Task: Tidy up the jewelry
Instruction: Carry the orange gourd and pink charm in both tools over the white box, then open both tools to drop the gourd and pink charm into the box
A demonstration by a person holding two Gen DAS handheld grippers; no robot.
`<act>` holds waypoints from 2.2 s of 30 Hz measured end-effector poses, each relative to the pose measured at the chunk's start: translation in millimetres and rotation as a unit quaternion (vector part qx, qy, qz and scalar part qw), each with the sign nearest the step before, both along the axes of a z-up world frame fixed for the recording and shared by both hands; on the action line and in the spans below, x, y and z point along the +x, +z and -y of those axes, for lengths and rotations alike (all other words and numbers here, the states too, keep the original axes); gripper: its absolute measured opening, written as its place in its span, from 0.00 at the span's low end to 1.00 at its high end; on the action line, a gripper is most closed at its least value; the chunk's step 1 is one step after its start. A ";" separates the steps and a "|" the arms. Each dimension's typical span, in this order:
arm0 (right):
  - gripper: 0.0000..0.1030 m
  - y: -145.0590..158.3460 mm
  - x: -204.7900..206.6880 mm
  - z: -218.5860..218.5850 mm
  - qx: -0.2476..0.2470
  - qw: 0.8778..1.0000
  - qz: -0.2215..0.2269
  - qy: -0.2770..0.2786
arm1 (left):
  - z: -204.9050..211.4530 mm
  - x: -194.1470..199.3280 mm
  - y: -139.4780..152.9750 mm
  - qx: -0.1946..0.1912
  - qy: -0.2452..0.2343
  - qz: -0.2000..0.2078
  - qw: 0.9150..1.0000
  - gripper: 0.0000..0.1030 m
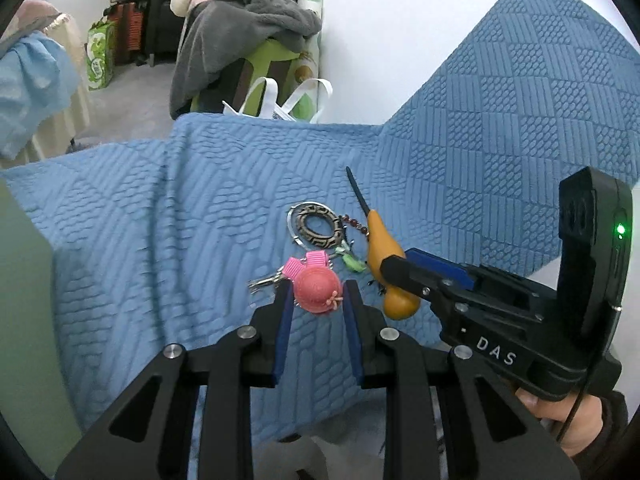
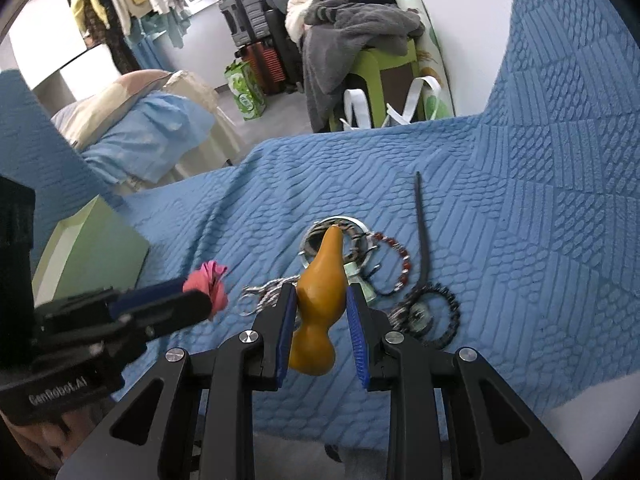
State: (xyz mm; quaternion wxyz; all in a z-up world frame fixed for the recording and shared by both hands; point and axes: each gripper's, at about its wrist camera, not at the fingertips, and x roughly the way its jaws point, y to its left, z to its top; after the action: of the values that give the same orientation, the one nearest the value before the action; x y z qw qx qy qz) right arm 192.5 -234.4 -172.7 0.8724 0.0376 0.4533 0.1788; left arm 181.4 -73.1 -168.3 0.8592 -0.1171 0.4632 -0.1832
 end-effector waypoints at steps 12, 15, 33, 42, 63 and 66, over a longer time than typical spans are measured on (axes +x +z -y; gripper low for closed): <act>0.23 34.5 -46.1 -35.9 0.015 1.000 0.004 0.003 | -45.3 -37.2 29.8 -0.005 0.020 -0.005 1.000 0.25; 0.23 49.7 -55.3 -47.8 0.011 1.000 0.011 0.006 | -54.4 -44.8 46.7 -0.006 0.025 0.005 1.000 0.25; 0.23 176.2 -83.3 -168.2 0.004 0.984 0.150 0.099 | -163.9 -82.6 147.2 0.017 0.108 0.102 0.989 0.25; 0.23 149.7 -75.3 -242.7 0.006 0.981 0.109 0.163 | -226.3 -90.4 131.5 0.037 0.153 0.084 0.984 0.25; 0.23 35.1 -66.7 -317.3 -0.069 0.971 -0.026 0.228 | -284.2 -84.2 28.7 0.031 0.187 -0.045 0.981 0.25; 0.24 30.1 -65.1 -315.1 -0.075 0.971 -0.035 0.226 | -287.2 -88.0 24.3 0.029 0.188 -0.051 0.980 0.25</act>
State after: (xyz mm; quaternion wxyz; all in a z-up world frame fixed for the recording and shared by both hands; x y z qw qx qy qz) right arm 127.4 80.8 -142.6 0.7932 -0.1254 0.4925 0.3355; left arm 93.4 214.2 -144.0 0.8566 -0.1860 0.4813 0.0012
